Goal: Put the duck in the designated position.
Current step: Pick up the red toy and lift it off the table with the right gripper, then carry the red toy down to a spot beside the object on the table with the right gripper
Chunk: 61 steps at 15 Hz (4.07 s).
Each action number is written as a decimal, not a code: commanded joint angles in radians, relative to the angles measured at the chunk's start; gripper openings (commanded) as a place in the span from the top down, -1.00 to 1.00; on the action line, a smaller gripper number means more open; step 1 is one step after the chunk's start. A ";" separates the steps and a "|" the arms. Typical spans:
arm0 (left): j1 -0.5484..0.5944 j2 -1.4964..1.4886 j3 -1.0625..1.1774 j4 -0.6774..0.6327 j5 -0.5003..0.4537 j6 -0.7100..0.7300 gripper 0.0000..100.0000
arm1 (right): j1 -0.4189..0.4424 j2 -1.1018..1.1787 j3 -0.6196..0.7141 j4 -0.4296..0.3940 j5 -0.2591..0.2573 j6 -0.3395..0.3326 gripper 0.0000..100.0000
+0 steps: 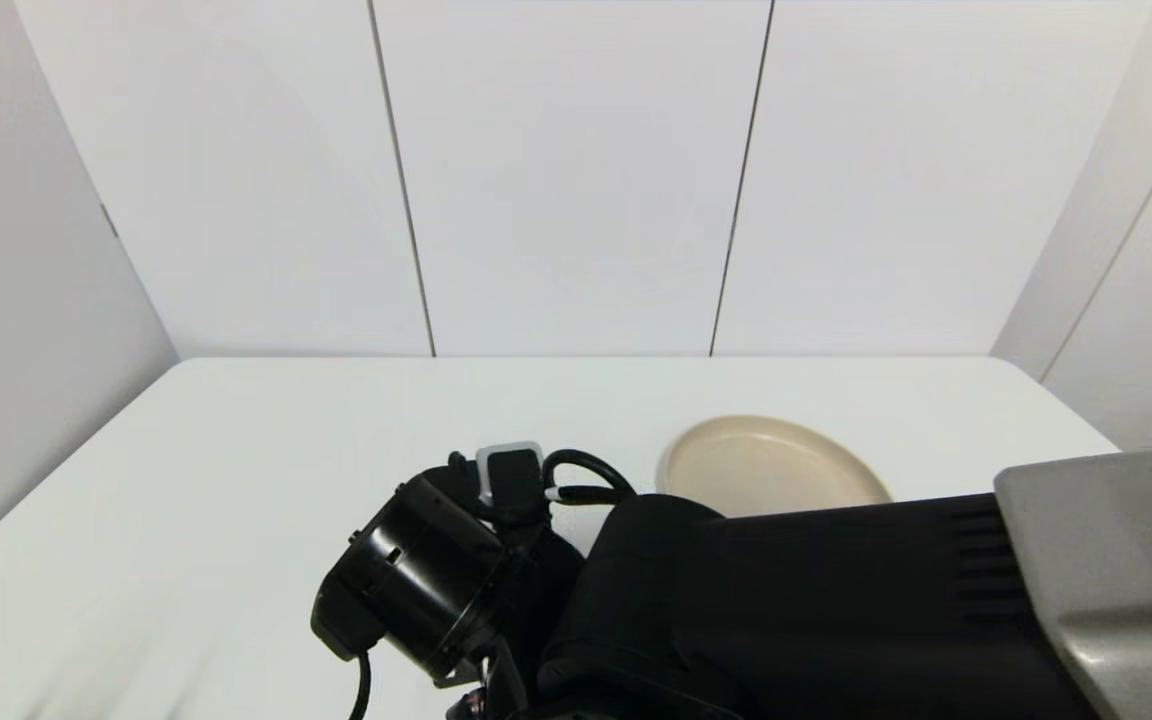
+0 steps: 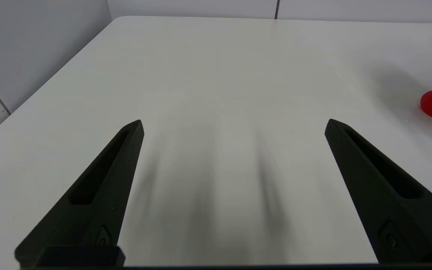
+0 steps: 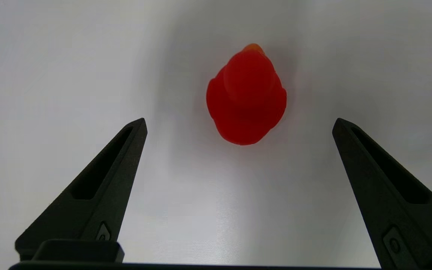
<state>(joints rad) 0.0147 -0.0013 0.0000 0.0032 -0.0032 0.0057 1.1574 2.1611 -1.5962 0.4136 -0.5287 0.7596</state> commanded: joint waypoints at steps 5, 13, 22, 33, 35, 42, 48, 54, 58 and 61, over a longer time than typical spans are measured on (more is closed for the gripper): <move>0.001 0.001 0.000 0.000 0.000 0.000 -1.00 | -0.007 0.017 0.002 -0.004 0.000 -0.037 -1.00; 0.001 0.001 0.000 0.000 0.000 0.000 -1.00 | -0.021 0.059 -0.041 -0.013 -0.002 -0.045 -1.00; 0.001 0.001 0.000 0.000 0.000 0.000 -1.00 | -0.041 0.106 -0.076 -0.015 -0.007 -0.045 -1.00; 0.001 0.001 0.000 0.000 0.000 0.000 -1.00 | -0.042 0.111 -0.074 -0.059 -0.030 -0.059 1.00; 0.001 0.001 0.000 0.000 0.000 0.000 -1.00 | -0.042 0.112 -0.074 -0.058 -0.030 -0.060 1.00; 0.001 0.001 0.000 0.000 0.000 0.000 -1.00 | -0.064 0.065 -0.070 -0.050 -0.030 -0.078 1.00; 0.001 0.001 0.000 0.000 0.000 0.000 -1.00 | -0.082 0.045 -0.067 -0.052 -0.030 -0.106 1.00; 0.001 0.001 0.000 0.000 0.000 0.000 -1.00 | -0.082 0.023 -0.057 -0.052 -0.030 -0.112 1.00; 0.001 0.001 0.000 0.000 0.000 0.000 -1.00 | -0.108 -0.007 -0.053 -0.055 -0.030 -0.138 1.00; 0.001 0.001 0.000 0.000 0.000 0.000 -1.00 | -0.165 -0.040 -0.059 -0.061 -0.030 -0.204 1.00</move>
<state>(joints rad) 0.0149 -0.0013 0.0000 0.0028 -0.0032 0.0062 1.0289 2.1532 -1.6500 0.3536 -0.5551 0.5864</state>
